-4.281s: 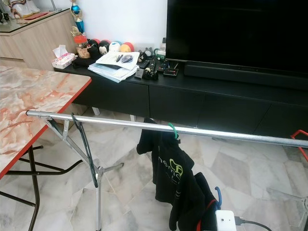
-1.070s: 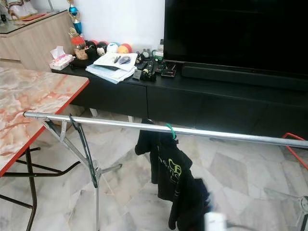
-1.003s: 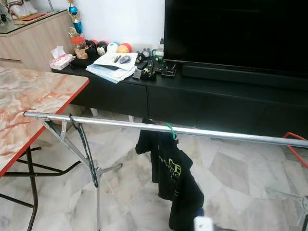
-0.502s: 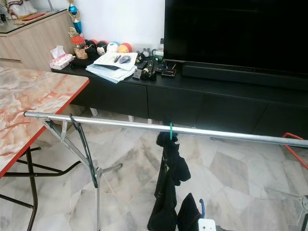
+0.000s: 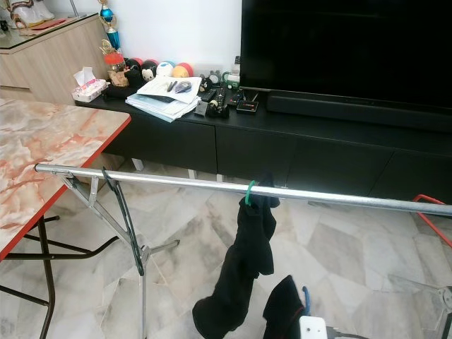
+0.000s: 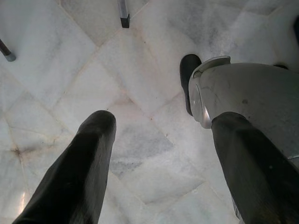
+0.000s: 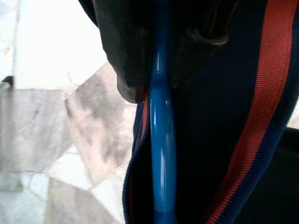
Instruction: Hang hanger
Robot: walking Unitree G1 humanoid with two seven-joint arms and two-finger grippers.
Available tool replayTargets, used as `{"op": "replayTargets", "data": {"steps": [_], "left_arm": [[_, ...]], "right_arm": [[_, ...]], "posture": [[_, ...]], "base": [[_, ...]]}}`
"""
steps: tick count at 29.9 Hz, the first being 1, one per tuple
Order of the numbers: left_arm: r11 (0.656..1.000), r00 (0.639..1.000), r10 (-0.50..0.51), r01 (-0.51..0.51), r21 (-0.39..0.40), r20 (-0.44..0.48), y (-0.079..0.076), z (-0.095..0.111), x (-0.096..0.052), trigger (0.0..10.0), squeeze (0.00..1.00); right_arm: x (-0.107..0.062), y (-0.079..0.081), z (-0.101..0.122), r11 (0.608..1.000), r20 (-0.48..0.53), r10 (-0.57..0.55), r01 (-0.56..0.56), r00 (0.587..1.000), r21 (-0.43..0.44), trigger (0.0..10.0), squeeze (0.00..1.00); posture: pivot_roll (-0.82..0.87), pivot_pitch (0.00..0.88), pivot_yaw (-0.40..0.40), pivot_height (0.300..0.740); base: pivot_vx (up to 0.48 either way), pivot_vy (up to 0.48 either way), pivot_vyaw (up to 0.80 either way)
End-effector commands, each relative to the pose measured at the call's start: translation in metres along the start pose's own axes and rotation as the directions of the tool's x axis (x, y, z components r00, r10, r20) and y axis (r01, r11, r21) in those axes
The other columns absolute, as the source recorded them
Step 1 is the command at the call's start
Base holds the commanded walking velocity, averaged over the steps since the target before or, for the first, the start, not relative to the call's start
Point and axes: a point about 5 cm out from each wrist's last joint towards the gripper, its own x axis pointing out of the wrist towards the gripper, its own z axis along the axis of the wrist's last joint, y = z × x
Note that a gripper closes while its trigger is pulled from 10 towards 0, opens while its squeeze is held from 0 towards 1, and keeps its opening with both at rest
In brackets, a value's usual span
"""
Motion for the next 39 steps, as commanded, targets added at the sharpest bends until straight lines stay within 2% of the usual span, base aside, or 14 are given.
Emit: {"op": "replayTargets", "data": {"steps": [1,15,25,31,37,39], "left_arm": [[0.998,0.996,-0.064,0.065,-0.004,0.055,-0.019,0.012,0.002,10.0,0.0],[0.998,0.996,-0.067,0.068,-0.003,0.053,-0.02,0.012,0.002,10.0,0.0],[0.998,0.996,-0.064,0.065,-0.017,0.06,-0.02,0.012,0.002,10.0,0.0],[0.998,0.996,-0.067,0.068,-0.003,0.057,-0.019,0.012,0.002,10.0,0.0],[0.998,0.997,-0.056,0.056,0.006,0.057,-0.019,0.012,0.002,10.0,0.0],[1.0,0.998,-0.003,0.002,0.004,0.064,-0.016,0.012,0.002,10.0,0.0]], "right_arm": [[0.001,-0.002,0.008,1.0,0.037,-0.003,0.003,0.999,0.005,10.0,0.0],[0.002,0.004,0.007,0.999,0.026,-0.001,0.0,1.0,0.05,10.0,0.0],[0.001,0.003,0.006,0.998,0.015,-0.008,0.007,1.0,0.067,10.0,0.0],[0.004,-0.002,0.024,0.996,0.086,-0.042,0.035,0.995,0.083,10.0,0.0],[0.006,-0.001,0.057,0.995,0.248,-0.05,0.027,0.967,0.098,10.0,0.0],[0.005,0.003,0.071,0.995,0.323,-0.035,0.003,0.946,0.1,10.0,0.0]], "posture": [[-0.04,0.069,0.006,0.74],[-0.03,0.07,0.007,0.74],[-0.03,0.07,0.008,0.74],[-0.03,0.069,0.011,0.74],[-0.03,0.065,0.01,0.74],[-0.03,0.06,0.011,0.74]], "base": [[0.0,0.0,0.0],[0.0,0.0,0.0],[0.0,0.0,-0.8],[0.0,0.0,-0.8],[0.0,0.0,-0.13],[0.0,0.0,0.0]]}}
